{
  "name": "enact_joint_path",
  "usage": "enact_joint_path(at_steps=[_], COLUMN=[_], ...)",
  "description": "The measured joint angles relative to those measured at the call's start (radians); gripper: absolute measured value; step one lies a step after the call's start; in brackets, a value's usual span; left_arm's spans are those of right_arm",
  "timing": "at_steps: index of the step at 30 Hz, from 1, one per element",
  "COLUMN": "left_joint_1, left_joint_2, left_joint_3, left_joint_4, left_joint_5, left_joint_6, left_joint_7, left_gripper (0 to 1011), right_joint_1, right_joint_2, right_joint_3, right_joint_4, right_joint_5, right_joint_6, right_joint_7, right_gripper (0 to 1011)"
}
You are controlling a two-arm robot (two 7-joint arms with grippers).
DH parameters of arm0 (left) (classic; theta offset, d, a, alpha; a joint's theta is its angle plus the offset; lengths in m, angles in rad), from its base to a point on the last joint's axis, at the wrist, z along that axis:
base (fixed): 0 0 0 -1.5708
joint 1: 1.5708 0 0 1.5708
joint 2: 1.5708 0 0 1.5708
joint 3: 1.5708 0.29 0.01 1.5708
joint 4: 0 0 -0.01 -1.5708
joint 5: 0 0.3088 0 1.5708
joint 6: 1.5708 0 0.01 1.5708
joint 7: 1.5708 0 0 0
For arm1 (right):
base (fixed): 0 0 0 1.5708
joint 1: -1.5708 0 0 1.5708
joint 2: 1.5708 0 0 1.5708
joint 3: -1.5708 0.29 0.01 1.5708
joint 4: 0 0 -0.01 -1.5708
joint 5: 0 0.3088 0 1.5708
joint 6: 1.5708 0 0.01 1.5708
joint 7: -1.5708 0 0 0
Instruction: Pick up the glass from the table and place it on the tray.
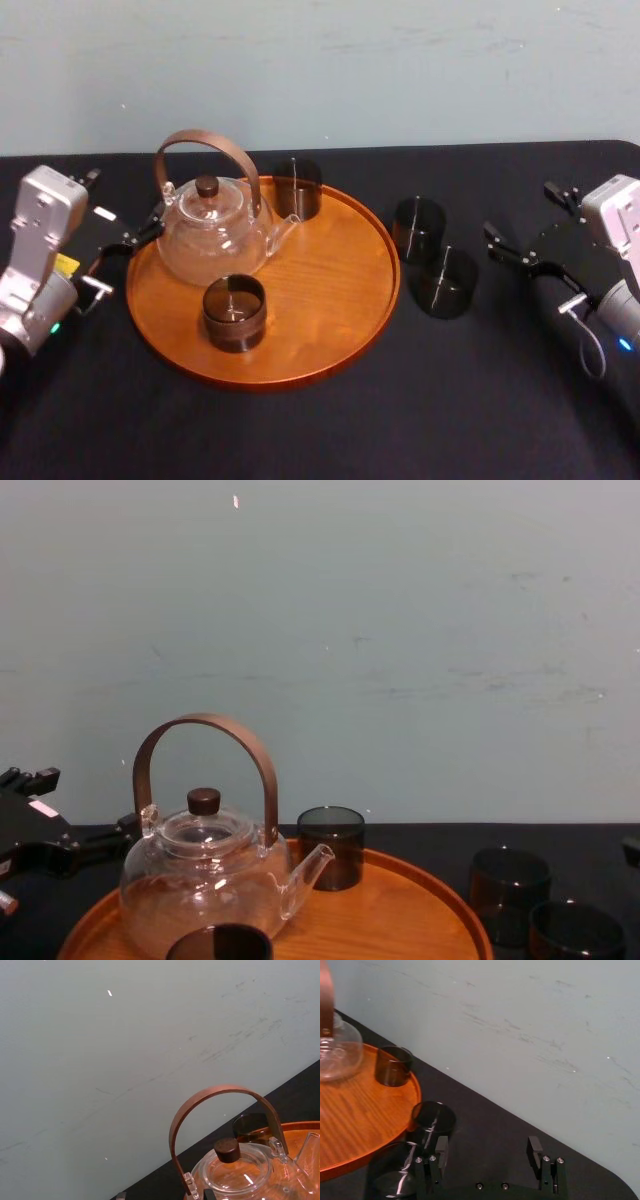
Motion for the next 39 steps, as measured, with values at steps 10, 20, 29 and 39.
enact_joint_path(at_steps=[10,20,29,39], left_joint_1=[0.0,0.0,0.0,0.0], left_joint_2=[0.0,0.0,0.0,0.0], left_joint_3=[0.0,0.0,0.0,0.0], left_joint_4=[0.0,0.0,0.0,0.0], left_joint_5=[0.0,0.0,0.0,0.0], left_joint_6=[0.0,0.0,0.0,0.0], left_joint_7=[0.0,0.0,0.0,0.0], left_gripper=[1001,1001,1001,1001], right_joint_1=[-0.071,-0.105,-0.108,-0.097], right_joint_2=[0.018,0.005,-0.019,-0.052], right_joint_3=[0.023,0.031,0.03,0.043], right_joint_4=[-0.087,-0.119,-0.119,-0.081], right_joint_5=[0.039,0.069,0.081,0.077], right_joint_6=[0.046,0.068,0.088,0.117], right_joint_7=[0.055,0.116,0.163,0.185], right_gripper=[1002,1002,1002,1002])
